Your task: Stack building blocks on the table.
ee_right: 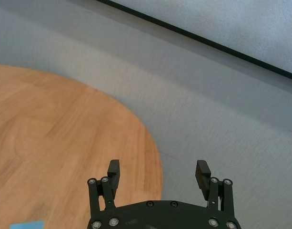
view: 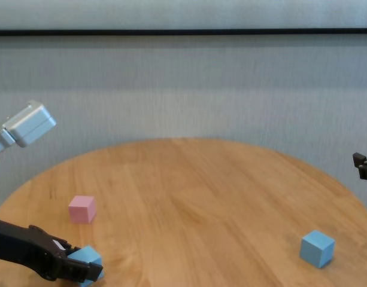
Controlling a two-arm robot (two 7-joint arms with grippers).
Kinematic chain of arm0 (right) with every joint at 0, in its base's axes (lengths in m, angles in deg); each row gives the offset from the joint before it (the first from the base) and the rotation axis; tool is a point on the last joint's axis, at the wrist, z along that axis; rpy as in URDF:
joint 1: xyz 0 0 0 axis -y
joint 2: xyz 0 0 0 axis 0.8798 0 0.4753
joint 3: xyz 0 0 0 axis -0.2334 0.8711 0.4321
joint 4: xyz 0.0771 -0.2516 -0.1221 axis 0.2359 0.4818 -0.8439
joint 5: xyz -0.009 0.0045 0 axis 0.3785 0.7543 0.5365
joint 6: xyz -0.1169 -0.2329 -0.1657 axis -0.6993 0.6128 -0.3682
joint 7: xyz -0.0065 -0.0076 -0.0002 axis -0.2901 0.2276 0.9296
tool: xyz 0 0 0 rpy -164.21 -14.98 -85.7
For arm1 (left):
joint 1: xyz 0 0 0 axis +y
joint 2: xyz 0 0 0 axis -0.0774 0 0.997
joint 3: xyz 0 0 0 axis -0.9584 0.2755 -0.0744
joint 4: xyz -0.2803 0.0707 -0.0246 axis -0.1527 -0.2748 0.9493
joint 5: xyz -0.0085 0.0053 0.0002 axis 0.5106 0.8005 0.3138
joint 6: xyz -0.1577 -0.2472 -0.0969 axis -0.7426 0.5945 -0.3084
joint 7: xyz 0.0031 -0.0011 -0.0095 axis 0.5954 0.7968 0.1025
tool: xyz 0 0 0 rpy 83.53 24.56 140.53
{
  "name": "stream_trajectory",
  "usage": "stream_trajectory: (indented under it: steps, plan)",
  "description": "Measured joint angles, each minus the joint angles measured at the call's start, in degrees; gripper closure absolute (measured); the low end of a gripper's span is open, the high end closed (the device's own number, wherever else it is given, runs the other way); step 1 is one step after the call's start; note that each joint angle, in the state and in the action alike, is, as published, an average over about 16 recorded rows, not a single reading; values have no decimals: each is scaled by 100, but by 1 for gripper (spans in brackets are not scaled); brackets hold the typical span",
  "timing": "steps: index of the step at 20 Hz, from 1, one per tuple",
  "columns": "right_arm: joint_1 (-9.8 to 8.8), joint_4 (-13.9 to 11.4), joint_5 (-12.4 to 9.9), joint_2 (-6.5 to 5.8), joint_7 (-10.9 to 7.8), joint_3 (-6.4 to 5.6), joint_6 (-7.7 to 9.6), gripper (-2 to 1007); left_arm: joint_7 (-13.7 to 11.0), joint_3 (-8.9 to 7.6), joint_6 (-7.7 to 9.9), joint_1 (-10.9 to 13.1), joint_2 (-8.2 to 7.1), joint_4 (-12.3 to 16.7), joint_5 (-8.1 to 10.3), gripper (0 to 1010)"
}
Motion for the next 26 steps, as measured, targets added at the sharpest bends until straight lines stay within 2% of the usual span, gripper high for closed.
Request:
stream_trajectory:
  steps: [7, 12, 18, 26]
  plan:
    - [0, 0, 0, 0, 0, 0, 0, 4, -12, -17, -20, 4, 15, 68, 16, 587]
    - [0, 0, 0, 0, 0, 0, 0, 4, -56, 37, -98, -129, 150, 40, -47, 614]
    - [0, 0, 0, 0, 0, 0, 0, 4, -126, 179, -246, -489, 491, -265, -233, 614]
    - [0, 0, 0, 0, 0, 0, 0, 4, -283, 366, -434, -1078, 1063, -991, -492, 614]
